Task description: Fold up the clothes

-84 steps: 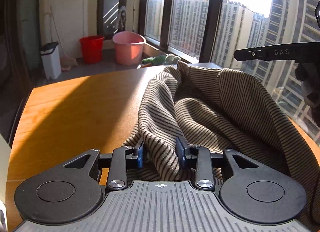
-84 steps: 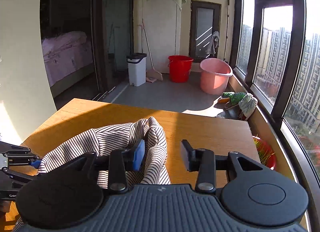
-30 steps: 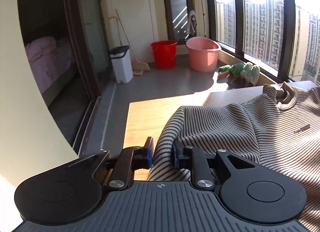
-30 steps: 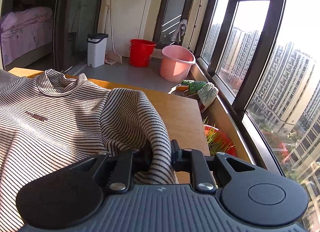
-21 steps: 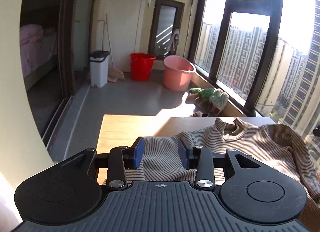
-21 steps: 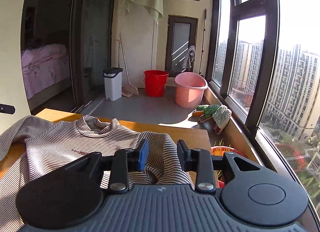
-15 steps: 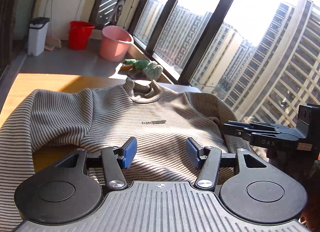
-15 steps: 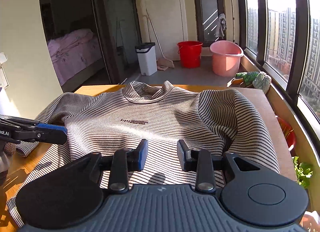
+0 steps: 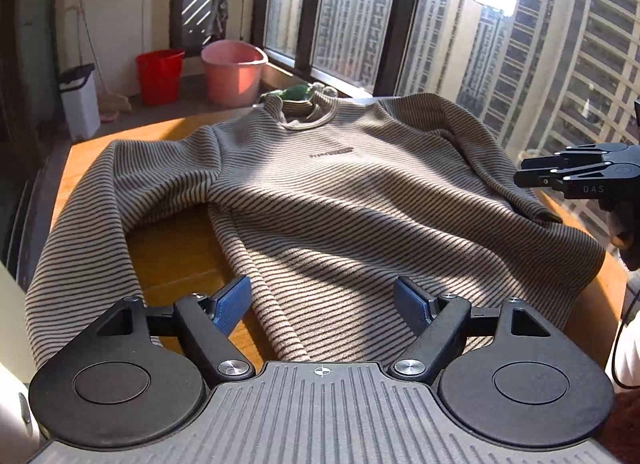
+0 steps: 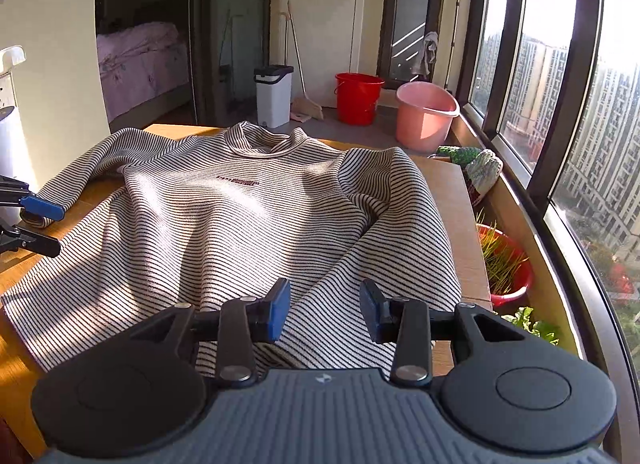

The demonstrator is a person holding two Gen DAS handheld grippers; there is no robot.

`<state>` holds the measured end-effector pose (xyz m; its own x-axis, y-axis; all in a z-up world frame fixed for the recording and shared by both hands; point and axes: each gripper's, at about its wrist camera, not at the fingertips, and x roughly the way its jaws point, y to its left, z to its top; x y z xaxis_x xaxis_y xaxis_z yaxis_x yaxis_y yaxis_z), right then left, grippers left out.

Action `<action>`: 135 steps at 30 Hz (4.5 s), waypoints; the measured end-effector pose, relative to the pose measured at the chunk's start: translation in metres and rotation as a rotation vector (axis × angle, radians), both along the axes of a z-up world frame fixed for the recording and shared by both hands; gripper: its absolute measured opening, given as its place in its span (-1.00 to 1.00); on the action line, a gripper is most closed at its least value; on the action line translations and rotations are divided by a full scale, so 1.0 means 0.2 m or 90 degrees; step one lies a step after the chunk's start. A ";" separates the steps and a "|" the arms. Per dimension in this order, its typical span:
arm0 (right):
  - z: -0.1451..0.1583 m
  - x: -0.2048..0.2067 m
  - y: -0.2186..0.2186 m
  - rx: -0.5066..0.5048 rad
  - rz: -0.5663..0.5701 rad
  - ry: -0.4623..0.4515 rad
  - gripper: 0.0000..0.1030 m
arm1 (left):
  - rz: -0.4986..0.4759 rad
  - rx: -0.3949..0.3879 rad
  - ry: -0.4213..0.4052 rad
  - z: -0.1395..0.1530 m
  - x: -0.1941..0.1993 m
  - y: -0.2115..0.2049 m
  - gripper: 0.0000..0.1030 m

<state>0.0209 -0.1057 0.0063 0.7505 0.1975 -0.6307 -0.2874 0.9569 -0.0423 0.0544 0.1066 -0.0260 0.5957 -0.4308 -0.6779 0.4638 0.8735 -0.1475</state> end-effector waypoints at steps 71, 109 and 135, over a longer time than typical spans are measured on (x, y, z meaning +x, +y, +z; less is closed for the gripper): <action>0.07 -0.07 0.53 0.249 0.337 0.059 0.05 | 0.150 -0.146 -0.029 0.21 -0.10 0.21 0.89; 0.04 0.33 0.26 0.100 0.046 -0.050 -0.13 | 0.095 -0.155 -0.012 -0.02 0.19 -0.15 0.35; 0.03 0.48 0.05 -0.002 0.038 -0.021 0.05 | 0.124 -0.155 -0.025 -0.17 0.06 -0.07 0.92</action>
<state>0.1169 -0.0963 0.0119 0.7576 0.2413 -0.6065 -0.3427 0.9378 -0.0550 0.0659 0.0922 -0.0600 0.7065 -0.4530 -0.5438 0.3005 0.8876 -0.3491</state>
